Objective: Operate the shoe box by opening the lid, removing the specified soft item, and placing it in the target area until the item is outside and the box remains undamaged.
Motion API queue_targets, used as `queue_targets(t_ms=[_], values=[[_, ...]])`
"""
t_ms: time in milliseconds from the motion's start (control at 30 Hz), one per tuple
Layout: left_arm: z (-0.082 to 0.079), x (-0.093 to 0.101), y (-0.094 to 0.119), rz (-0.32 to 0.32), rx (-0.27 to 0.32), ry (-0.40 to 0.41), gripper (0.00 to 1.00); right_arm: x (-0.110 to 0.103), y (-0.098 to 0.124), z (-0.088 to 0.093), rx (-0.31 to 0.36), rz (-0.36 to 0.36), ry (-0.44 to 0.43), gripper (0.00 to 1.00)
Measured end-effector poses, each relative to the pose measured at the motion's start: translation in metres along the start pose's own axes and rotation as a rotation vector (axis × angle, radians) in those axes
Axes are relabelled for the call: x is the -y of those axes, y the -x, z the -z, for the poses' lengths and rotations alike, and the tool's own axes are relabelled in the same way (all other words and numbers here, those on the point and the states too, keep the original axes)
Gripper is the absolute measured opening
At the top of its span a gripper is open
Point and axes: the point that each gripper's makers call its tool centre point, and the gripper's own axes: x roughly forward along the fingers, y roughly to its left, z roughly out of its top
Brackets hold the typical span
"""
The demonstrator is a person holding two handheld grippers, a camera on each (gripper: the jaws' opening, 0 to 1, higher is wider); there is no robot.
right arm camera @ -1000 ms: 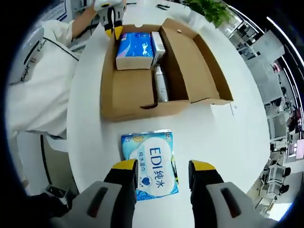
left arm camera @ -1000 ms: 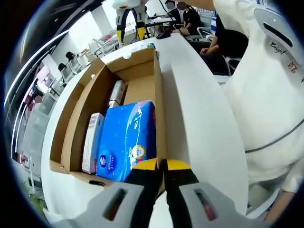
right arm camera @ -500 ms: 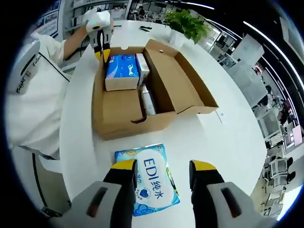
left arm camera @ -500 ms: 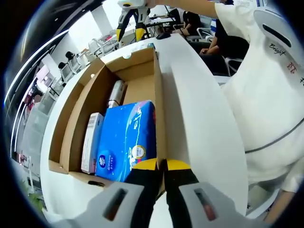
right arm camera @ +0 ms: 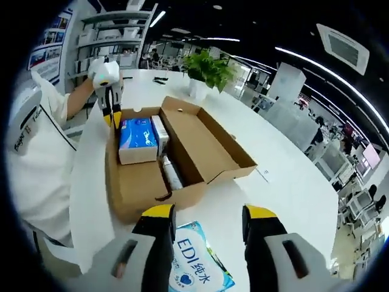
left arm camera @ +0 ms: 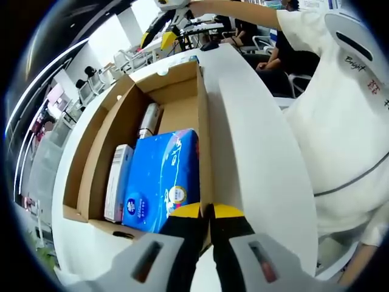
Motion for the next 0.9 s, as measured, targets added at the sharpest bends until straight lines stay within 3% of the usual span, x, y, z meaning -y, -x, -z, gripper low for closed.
queue_targets(t_ms=[100, 133, 167, 200, 300, 400, 467, 533, 667, 800, 900], values=[[0.0, 0.0, 0.0, 0.0, 0.0, 0.001, 0.04, 0.001, 0.001, -0.008, 0.078, 0.012, -0.057, 0.42], [0.0, 0.0, 0.0, 0.0, 0.0, 0.001, 0.04, 0.003, 0.001, -0.007, 0.078, 0.031, -0.063, 0.4], [0.0, 0.0, 0.0, 0.0, 0.0, 0.001, 0.04, 0.011, 0.001, -0.01, 0.107, 0.095, -0.08, 0.34], [0.0, 0.0, 0.0, 0.0, 0.0, 0.001, 0.04, 0.01, 0.0, -0.01, 0.12, 0.097, -0.083, 0.31], [0.0, 0.0, 0.0, 0.001, 0.001, 0.002, 0.04, 0.004, -0.003, -0.015, 0.156, 0.1, -0.131, 0.35], [0.0, 0.0, 0.0, 0.0, 0.001, 0.002, 0.04, 0.009, -0.002, -0.022, 0.205, 0.139, -0.162, 0.33], [0.0, 0.0, 0.0, 0.0, 0.001, 0.003, 0.04, 0.005, -0.001, -0.022, 0.208, 0.129, -0.163, 0.32], [0.0, 0.0, 0.0, -0.001, 0.002, 0.001, 0.04, 0.009, -0.001, -0.02, 0.22, 0.172, -0.17, 0.3], [0.0, 0.0, 0.0, -0.002, 0.005, 0.001, 0.04, 0.003, -0.001, -0.019, 0.25, 0.133, -0.211, 0.34], [0.0, 0.0, 0.0, -0.001, 0.004, 0.0, 0.04, 0.008, 0.004, -0.023, 0.291, 0.149, -0.252, 0.35], [0.0, 0.0, 0.0, -0.002, 0.005, 0.0, 0.04, 0.008, 0.007, -0.026, 0.325, 0.155, -0.294, 0.41]])
